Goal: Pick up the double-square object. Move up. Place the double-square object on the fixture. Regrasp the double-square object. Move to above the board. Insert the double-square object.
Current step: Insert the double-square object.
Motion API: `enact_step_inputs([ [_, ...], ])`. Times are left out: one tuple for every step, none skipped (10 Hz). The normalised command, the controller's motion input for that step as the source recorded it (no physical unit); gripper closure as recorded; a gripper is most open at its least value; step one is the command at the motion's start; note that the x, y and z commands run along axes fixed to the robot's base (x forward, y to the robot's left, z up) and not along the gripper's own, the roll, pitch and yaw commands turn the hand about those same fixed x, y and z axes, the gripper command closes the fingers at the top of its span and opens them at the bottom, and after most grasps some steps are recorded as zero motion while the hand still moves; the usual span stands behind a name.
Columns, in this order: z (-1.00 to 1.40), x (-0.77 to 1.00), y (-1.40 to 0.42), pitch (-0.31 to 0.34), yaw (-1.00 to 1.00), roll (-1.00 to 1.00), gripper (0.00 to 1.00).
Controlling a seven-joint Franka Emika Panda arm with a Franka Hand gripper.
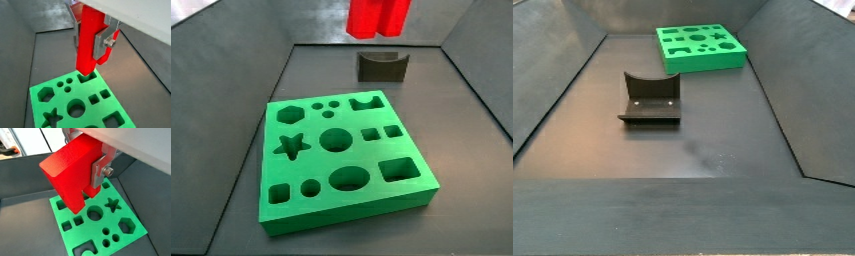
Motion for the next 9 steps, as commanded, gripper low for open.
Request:
enact_step_inputs([
  [-0.30, 0.01, -0.15, -0.099, -0.95, -0.03, 1.00],
  [-0.29, 0.01, -0.15, -0.084, -0.95, -0.03, 1.00],
  [-0.10, 0.03, 0.00, -0.076, -0.35, -0.01, 1.00],
  [0.00, 0.00, 0.00, 0.000, 0.00, 0.01, 1.00],
  [-0.14, 0.01, 0.00, -0.073, -0.05, 0.04, 1.00],
  [-0.34, 0.05, -0.01, -0.237, -0.11, 0.04, 1.00],
  [-0.46, 0.03, -0.01, -0.281, -0.10, 0.08, 1.00],
  [-0.50, 0.00, 0.00, -0.283, -0.08, 0.08, 1.00],
  [-0.51, 0.00, 0.00, -0.281, -0.07, 0.08, 1.00],
])
